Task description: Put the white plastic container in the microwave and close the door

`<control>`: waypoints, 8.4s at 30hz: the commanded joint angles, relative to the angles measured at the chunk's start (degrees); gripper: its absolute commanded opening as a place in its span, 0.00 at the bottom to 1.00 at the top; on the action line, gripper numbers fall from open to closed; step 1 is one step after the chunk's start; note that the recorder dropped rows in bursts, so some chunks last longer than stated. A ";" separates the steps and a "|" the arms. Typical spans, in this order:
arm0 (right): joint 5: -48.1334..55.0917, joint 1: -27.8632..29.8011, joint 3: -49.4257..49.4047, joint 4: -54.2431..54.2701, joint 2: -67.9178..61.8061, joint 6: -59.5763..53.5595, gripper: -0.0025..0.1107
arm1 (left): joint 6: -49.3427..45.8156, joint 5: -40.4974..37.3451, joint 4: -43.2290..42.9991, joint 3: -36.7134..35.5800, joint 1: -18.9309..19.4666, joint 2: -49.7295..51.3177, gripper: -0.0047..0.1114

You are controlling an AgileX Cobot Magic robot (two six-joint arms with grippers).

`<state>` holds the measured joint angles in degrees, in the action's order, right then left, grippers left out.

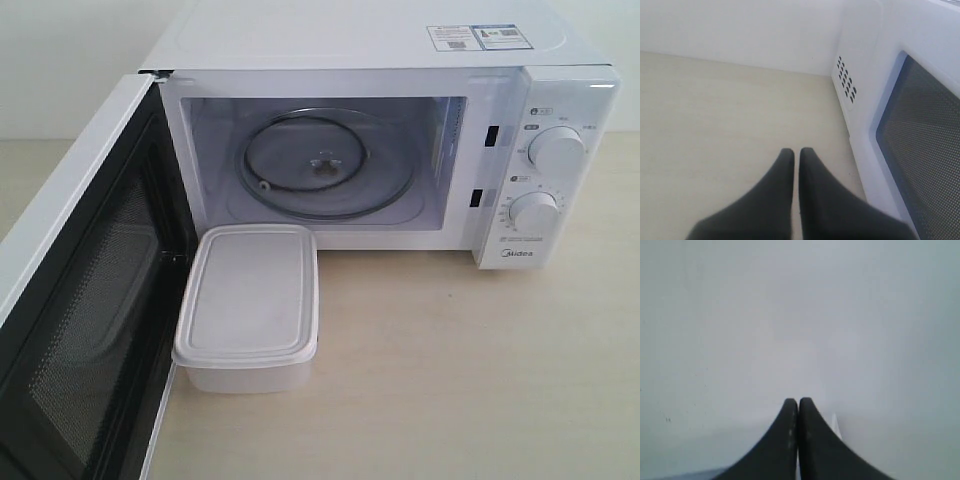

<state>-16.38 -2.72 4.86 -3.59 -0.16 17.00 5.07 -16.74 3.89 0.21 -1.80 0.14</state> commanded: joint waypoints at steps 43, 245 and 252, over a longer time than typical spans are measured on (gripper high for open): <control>30.96 -20.28 29.44 15.40 -63.27 -1.14 0.02 | 0.47 0.04 -0.10 -0.21 -0.10 -0.14 0.08; -32.36 -60.01 21.37 53.36 -93.14 43.29 0.02 | 0.47 0.04 -0.10 -0.21 -0.10 -0.14 0.08; -26.00 -52.41 26.22 51.28 -93.14 40.34 0.02 | 0.47 0.04 -0.10 -0.21 -0.10 -0.14 0.08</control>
<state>-44.29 -57.95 29.00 49.96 -93.37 59.80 5.07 -16.74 3.89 0.21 -1.80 0.14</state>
